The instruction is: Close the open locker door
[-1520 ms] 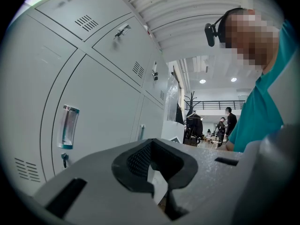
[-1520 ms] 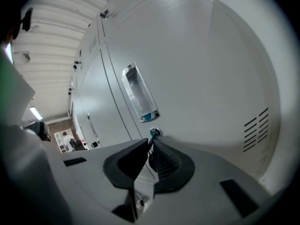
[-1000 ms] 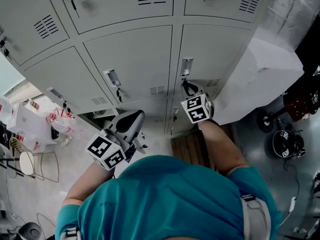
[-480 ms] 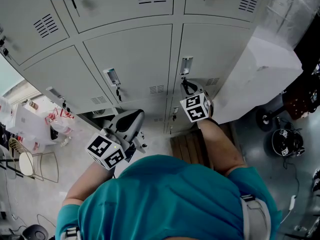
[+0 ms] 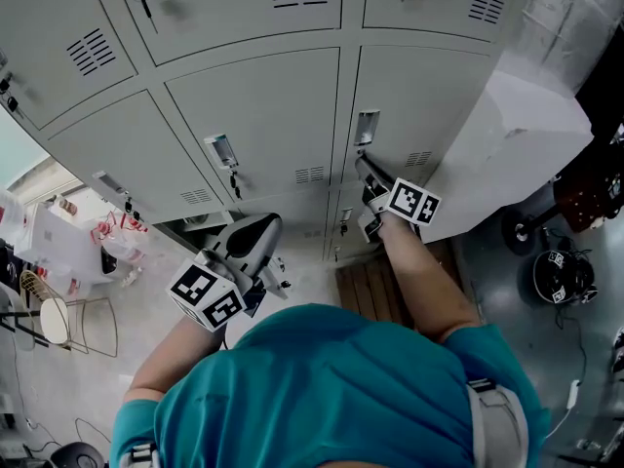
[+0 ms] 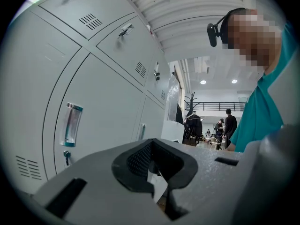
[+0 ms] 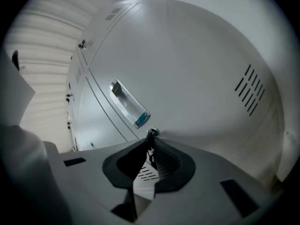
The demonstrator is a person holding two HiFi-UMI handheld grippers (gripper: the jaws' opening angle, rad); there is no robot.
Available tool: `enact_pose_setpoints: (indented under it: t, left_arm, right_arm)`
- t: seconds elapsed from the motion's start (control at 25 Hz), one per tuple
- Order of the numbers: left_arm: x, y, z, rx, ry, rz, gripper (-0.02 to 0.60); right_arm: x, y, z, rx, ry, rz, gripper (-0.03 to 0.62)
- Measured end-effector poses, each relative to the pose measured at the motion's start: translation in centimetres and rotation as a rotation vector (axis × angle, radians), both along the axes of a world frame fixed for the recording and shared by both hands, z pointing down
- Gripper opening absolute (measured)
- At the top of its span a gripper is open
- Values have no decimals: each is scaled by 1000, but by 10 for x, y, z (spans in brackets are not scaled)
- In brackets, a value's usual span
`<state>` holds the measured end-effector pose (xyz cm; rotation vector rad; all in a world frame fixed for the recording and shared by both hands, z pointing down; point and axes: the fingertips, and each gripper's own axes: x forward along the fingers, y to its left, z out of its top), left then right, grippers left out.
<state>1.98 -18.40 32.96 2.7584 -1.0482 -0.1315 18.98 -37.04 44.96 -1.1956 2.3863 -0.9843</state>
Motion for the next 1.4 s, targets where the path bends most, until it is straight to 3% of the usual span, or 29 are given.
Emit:
enact_pose_setpoints:
  t: [0.32, 0.48, 0.56, 0.6, 0.8, 0.88, 0.96, 1.04, 1.12, 1.32, 1.4]
  left_arm:
    - [-4, -1, 3, -13, 5, -2, 3]
    - [-6, -2, 3, -14, 0, 0, 3]
    - [-7, -3, 3, -14, -4, -2, 3]
    - [-8, -4, 2, -13, -4, -2, 3]
    - [-5, -5, 1, -6, -5, 5, 3]
    - [-3, -5, 2, -6, -4, 9, 3]
    - [-2, -4, 2, -7, 3, 10, 3]
    - [-2, -4, 2, -5, -2, 11, 3]
    - [-2, -4, 3, -4, -11, 11, 3]
    - [-4, -4, 2, -6, 0, 2, 3]
    - [-4, -4, 2, -5, 2, -1, 3]
  right_arm:
    - [-1, -1, 1, -83, -282, 7, 26]
    - [0, -2, 2, -81, -333, 11, 26]
    - [-1, -4, 1, -55, -229, 12, 26]
    - [-2, -4, 0, -27, -115, 12, 26]
    - [-7, -3, 1, 181, 706, 37, 26]
    - [-8, -2, 2, 248, 951, 48, 26]
    - [-9, 0, 1, 293, 1118, 53, 26]
    - [-10, 1, 1, 322, 1215, 53, 26]
    - [-11, 1, 1, 328, 1225, 51, 28]
    - [-13, 0, 2, 300, 1089, 29, 38]
    - [-16, 5, 3, 288, 1011, -3, 136]
